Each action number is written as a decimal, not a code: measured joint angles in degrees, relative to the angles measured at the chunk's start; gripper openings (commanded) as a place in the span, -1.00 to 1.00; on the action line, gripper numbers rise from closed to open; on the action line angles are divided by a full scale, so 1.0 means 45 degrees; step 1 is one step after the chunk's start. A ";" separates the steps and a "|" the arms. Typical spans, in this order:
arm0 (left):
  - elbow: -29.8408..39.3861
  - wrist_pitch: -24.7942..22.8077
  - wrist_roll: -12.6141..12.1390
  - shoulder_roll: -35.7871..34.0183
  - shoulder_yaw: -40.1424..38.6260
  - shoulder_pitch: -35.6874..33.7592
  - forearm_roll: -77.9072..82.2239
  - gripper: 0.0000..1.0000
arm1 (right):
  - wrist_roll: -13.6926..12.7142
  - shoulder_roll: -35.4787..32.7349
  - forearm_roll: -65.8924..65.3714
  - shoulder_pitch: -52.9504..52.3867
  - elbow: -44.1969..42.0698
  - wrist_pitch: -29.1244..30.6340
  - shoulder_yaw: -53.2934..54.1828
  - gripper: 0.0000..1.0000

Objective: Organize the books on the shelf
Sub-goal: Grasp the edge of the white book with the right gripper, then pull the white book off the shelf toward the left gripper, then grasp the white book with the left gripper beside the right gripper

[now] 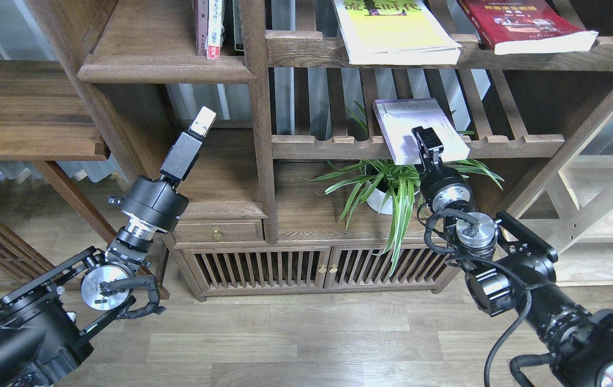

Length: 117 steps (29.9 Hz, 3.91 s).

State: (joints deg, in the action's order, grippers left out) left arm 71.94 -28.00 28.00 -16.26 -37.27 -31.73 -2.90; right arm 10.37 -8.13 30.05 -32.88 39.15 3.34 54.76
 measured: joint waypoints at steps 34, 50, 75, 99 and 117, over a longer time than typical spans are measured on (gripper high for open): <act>0.0123 0.0000 0.0000 0.0036 -0.0012 0.0018 0.0001 0.98 | 0.0069 0.0281 -0.0020 0.0477 -0.0694 0.3603 0.0019 -0.92; 0.0173 0.0000 0.0000 0.0119 0.0020 0.0006 0.0019 0.98 | -0.0290 0.0062 0.0000 0.2205 0.0622 0.5480 -0.0168 -0.93; 0.0434 0.0000 -0.1137 0.0253 0.1304 0.1446 -0.0052 0.98 | -0.0331 -0.0404 -0.0445 0.4704 0.5322 0.5480 -0.0997 -0.92; 0.0336 0.0000 -0.2278 0.0429 0.2225 0.2030 -0.2583 0.98 | -0.0311 0.1799 -0.1610 0.4644 0.5926 0.5480 -0.3269 -0.92; 0.0597 0.0000 -0.2866 -0.0045 0.1967 0.2147 -0.3210 0.89 | -0.0317 0.1808 -0.1953 0.4598 0.5881 0.5480 -0.4186 -0.89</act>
State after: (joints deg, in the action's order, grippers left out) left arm 74.62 -28.00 15.10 -16.46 -28.42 -22.07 -17.35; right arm 8.95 0.00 21.26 -12.19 65.62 28.00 35.93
